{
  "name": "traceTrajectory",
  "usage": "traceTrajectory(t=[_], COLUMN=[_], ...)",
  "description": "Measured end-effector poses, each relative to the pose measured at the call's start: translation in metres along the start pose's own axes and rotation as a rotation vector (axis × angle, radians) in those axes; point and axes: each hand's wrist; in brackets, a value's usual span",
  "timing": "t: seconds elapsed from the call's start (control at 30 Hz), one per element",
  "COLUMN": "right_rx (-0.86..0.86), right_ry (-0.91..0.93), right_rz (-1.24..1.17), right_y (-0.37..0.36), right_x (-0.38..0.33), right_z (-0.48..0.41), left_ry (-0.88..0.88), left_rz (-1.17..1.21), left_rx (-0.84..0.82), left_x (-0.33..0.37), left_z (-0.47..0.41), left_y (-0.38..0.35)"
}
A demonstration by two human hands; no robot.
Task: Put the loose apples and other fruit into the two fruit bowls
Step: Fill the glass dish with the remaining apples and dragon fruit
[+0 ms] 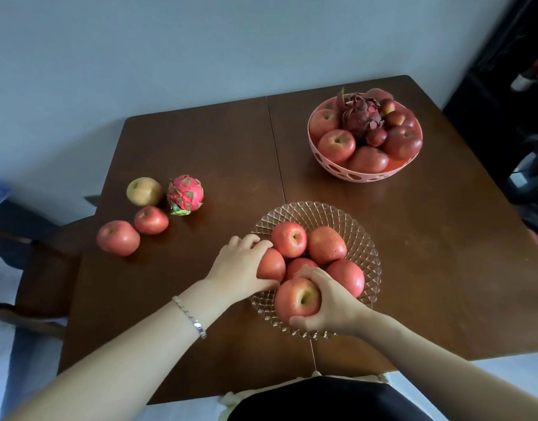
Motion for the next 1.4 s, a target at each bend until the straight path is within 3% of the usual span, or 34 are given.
traceTrajectory(t=[0.07,0.13,0.27,0.37,0.57,0.83,1.03,1.23,1.33,1.4], right_rx=[-0.006,-0.010,-0.011,-0.009,0.070,0.162,0.169,0.152,0.006,-0.030], right_ry=[-0.023,-0.027,-0.068,-0.076,0.010,0.029,0.072,0.147,0.070,0.151], right_rz=[0.014,0.020,-0.020,-0.068,-0.148,0.128,0.292,0.528,0.311,0.205], right_y=[0.000,0.001,0.005,0.008,0.000,-0.028,-0.043,-0.045,-0.030,-0.006], right_x=[0.000,0.000,-0.001,0.003,-0.001,-0.014,-0.015,-0.025,-0.021,-0.014], right_z=[0.000,-0.001,-0.002,0.000,0.001,0.008,0.008,-0.004,-0.007,-0.007], left_ry=[0.013,0.114,0.264,0.328,0.155,0.009,0.217,0.273,0.273,0.249], left_rz=[-0.129,-0.113,0.063,0.279,0.488,0.312,0.573,0.530,0.444,0.366], left_rx=[-0.059,-0.083,-0.098,0.004,0.204,0.206,0.066,0.012,0.003,-0.006], left_x=[0.010,0.018,0.020,0.016,0.000,-0.010,-0.012,0.006,0.012,0.016], left_z=[-0.008,-0.014,-0.016,-0.010,0.008,0.010,0.011,0.025,0.029,0.032], left_y=[-0.013,-0.022,-0.024,-0.023,-0.036,-0.038,-0.032,-0.034,-0.035,-0.037])
Point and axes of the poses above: each hand's wrist, its own z-axis away from the middle knuckle, its own y-axis out of the back of the hand, x = y × z, and after that the axes turned 15 degrees about x, right-handed
